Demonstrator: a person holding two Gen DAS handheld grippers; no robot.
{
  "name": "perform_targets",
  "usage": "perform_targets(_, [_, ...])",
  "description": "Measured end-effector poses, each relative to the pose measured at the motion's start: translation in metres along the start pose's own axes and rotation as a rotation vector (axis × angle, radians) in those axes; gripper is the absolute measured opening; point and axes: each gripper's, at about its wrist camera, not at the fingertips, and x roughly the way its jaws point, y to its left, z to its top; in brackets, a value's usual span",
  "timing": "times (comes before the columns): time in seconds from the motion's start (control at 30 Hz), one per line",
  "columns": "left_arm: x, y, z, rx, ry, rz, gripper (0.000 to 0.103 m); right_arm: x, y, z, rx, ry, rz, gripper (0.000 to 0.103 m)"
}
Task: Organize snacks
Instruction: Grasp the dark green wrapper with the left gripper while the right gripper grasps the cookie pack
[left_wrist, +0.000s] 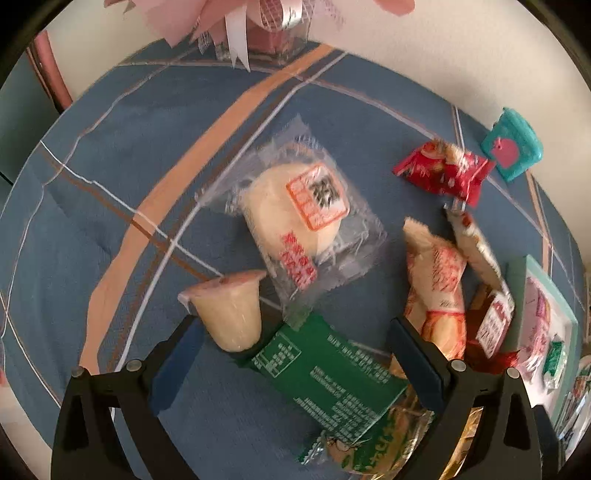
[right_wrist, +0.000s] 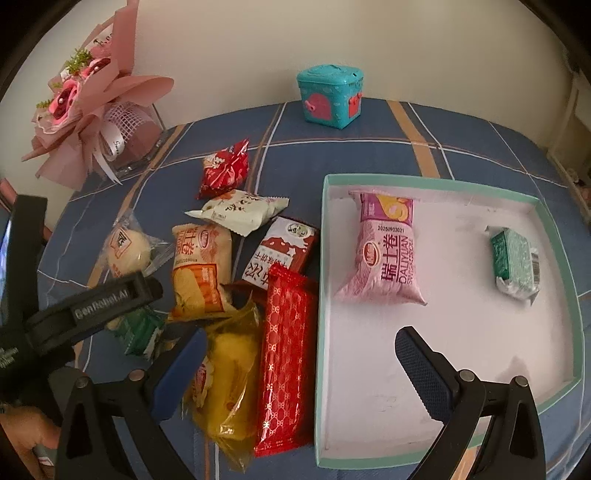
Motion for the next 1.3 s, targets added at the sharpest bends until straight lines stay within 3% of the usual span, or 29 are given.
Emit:
perform_targets(0.6, [0.012,0.042,-0.019,-0.044,0.097,-0.004,0.096,-0.01,0.006,-0.003,-0.011,0.01,0.034,0.102])
perform_targets(1.03, [-0.003,0.078,-0.038,-0.059,0.118,-0.026,0.079,-0.024,0.052,-0.009,-0.139,-0.023,0.163,0.079])
perform_targets(1.3, [-0.009,0.111,-0.044,-0.114,0.118,-0.03,0.079,-0.009,0.079,-0.021,-0.212,0.028,0.192,0.065])
